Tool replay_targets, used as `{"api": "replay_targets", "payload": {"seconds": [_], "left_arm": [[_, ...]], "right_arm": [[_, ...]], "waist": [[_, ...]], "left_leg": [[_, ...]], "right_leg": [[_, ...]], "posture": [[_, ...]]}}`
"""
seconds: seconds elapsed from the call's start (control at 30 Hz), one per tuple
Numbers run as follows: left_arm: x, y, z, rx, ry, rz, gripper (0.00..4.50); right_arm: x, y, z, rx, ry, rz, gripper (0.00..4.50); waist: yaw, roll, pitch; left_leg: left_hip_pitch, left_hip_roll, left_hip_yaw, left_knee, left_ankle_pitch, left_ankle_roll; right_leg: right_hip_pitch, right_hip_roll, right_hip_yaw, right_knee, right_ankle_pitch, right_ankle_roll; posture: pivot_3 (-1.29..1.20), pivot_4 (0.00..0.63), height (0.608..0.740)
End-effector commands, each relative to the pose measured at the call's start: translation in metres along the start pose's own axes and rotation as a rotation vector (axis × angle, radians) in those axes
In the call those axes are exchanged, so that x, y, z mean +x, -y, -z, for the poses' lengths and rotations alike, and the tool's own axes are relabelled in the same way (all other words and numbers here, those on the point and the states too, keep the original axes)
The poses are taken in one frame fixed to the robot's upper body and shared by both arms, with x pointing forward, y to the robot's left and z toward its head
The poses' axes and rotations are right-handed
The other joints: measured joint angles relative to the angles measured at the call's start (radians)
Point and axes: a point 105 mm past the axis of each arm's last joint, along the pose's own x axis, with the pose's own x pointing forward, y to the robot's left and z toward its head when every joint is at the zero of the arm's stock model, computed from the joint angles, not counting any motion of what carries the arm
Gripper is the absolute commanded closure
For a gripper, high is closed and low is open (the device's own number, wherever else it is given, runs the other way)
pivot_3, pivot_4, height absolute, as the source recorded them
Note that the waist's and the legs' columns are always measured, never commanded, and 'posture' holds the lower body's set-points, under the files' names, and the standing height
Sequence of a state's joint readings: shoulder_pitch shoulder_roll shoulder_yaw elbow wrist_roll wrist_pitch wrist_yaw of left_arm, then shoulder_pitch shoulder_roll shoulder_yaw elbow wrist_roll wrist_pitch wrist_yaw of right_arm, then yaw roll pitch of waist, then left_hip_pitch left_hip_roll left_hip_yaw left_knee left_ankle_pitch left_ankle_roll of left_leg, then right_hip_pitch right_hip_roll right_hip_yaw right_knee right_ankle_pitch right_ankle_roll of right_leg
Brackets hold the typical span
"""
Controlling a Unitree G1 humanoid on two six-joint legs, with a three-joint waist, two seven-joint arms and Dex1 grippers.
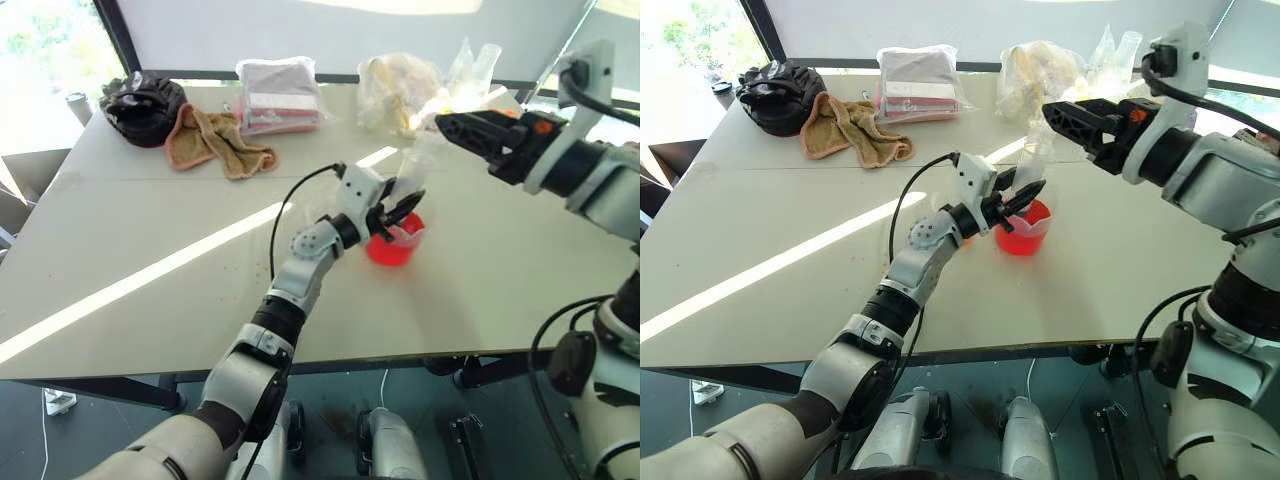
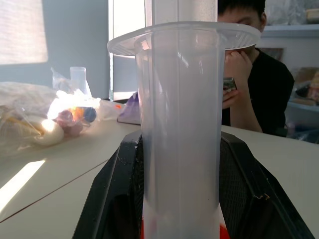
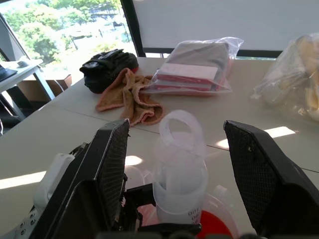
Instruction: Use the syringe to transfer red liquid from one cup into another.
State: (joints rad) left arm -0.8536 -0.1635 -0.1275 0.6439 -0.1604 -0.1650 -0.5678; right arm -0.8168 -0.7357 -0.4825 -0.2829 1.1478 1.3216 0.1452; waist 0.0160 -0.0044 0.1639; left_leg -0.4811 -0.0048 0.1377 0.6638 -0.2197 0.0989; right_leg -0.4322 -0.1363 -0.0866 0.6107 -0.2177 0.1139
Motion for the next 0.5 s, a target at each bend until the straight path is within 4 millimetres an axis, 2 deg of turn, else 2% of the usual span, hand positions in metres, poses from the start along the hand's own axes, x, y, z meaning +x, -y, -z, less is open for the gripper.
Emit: {"api": "replay_targets", "payload": {"seconds": [0.03, 0.2, 0.5], "left_arm": [[0.016, 0.007, -0.028, 0.011, 0.102, 0.008, 3.1], [0.023, 0.001, -0.048, -0.003, 0.157, -0.013, 3.1], [0.025, -0.002, -0.099, -0.064, 0.275, 0.009, 3.1]], "right_arm": [[-0.02, -0.003, -0.023, -0.018, 0.088, -0.052, 1.38], [-0.024, 0.006, -0.033, 0.029, 0.151, -0.043, 1.38], [-0.018, 0.015, -0.017, 0.069, 0.137, -0.012, 1.38]], "waist": [[-0.002, 0.0, 0.0], [-0.003, 0.0, 0.0], [-0.002, 0.0, 0.0]], "left_leg": [[0.0, 0.0, 0.0, 0.0, 0.0, 0.0], [0.0, 0.0, 0.0, 0.0, 0.0, 0.0], [0.0, 0.0, 0.0, 0.0, 0.0, 0.001]], "right_leg": [[0.0, 0.0, 0.0, 0.0, 0.0, 0.0], [0.0, 0.0, 0.0, 0.0, 0.0, 0.0], [0.0, -0.001, 0.0, 0.0, 0.0, 0.0]], "posture": [[0.0, 0.15, 0.74], [0.0, 0.15, 0.74], [0.0, 0.15, 0.74]]}}
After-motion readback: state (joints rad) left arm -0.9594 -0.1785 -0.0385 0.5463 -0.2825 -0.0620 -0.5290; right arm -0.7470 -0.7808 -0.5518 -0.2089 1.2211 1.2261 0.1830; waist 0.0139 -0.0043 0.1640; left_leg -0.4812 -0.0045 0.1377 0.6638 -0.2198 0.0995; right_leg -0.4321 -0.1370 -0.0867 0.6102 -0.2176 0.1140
